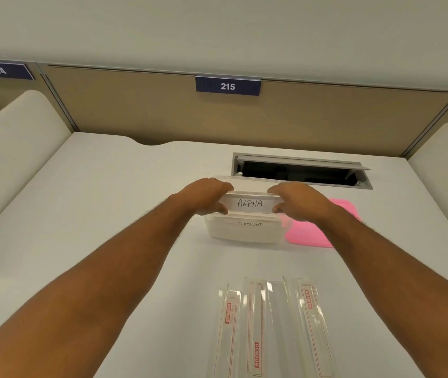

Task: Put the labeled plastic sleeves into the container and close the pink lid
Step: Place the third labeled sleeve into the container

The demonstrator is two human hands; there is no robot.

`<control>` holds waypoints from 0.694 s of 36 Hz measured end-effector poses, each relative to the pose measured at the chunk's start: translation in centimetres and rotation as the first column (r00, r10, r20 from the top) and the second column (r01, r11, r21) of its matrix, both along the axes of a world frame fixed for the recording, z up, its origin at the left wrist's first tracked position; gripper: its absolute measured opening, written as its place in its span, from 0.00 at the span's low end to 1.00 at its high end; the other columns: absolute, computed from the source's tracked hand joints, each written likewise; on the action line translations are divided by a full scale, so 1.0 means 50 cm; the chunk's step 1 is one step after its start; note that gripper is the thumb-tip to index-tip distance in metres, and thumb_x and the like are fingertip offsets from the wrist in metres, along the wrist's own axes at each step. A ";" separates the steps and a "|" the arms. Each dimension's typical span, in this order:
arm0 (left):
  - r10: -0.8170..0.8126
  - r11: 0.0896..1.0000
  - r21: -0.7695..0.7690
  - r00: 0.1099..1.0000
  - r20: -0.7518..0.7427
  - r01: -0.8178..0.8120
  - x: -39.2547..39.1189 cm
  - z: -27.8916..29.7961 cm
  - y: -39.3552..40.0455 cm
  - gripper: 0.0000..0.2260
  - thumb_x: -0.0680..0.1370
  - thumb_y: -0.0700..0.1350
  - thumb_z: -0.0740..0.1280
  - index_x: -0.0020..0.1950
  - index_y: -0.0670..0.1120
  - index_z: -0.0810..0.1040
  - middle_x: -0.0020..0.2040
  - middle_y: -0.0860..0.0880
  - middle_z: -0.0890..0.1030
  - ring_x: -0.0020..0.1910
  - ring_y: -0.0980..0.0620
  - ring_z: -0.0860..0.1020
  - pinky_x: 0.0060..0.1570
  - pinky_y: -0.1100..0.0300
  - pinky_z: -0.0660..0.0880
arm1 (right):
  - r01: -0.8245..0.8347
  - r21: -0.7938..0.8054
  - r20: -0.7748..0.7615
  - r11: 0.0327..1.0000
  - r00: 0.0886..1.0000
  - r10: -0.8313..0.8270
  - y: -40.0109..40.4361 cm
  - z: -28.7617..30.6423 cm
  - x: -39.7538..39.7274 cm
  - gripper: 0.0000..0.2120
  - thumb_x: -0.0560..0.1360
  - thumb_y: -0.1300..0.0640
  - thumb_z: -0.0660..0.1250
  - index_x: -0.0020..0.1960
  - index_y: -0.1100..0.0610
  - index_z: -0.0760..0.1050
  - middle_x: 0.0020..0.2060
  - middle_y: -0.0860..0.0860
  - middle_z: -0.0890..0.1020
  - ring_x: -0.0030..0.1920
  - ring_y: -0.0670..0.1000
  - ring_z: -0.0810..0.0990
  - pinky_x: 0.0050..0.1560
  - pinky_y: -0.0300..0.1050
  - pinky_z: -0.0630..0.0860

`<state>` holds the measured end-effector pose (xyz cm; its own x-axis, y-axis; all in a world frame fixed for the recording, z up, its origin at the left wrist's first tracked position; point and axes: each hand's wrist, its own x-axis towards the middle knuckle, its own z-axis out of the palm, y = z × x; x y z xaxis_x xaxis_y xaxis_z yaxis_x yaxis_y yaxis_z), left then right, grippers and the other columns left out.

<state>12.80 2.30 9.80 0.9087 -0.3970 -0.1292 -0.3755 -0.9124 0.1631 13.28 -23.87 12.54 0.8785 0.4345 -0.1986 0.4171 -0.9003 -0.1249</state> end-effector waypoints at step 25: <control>-0.033 0.947 0.312 0.990 -0.136 0.075 0.031 -0.060 -0.061 0.11 0.72 0.45 0.76 0.49 0.44 0.77 0.47 0.46 0.78 0.42 0.44 0.77 0.38 0.55 0.71 | -0.089 -0.180 -0.062 0.980 0.995 0.079 0.026 -0.118 0.027 0.05 0.78 0.58 0.68 0.51 0.60 0.77 0.51 0.58 0.82 0.52 0.61 0.80 0.45 0.48 0.72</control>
<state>14.35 -0.75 6.80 0.8549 -0.3653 -0.3685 -0.4206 -0.9037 -0.0799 14.62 -22.57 6.65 0.8263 0.4580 -0.3278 0.4888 -0.8723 0.0136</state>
